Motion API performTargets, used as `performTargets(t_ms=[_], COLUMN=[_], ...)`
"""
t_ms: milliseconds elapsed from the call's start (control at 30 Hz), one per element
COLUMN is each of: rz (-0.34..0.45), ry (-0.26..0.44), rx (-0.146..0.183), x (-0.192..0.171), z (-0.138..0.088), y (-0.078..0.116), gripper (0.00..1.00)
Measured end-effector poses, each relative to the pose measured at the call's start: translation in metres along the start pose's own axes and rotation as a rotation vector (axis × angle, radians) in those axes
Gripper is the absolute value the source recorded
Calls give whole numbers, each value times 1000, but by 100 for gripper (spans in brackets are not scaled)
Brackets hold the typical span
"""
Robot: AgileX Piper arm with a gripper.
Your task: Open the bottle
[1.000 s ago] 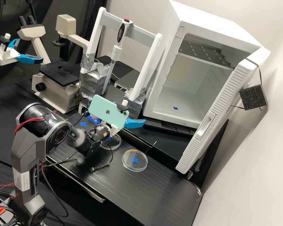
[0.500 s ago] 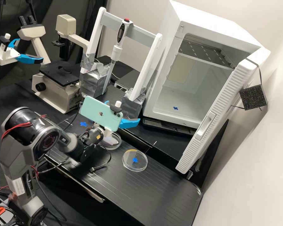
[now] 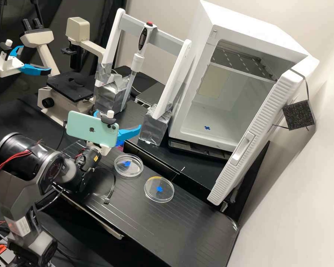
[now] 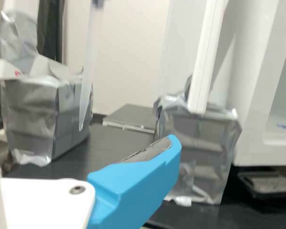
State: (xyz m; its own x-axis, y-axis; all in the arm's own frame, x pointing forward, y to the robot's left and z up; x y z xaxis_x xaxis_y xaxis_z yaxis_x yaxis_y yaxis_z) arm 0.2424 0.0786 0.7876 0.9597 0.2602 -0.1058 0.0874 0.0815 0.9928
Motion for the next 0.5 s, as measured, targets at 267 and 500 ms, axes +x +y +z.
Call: performTargets(t_ms=[267, 500], rz=[-26, -36], ry=[-43, -52], rx=[9, 9], x=[6, 6], z=[8, 10], y=[-7, -10], gripper=[100, 100])
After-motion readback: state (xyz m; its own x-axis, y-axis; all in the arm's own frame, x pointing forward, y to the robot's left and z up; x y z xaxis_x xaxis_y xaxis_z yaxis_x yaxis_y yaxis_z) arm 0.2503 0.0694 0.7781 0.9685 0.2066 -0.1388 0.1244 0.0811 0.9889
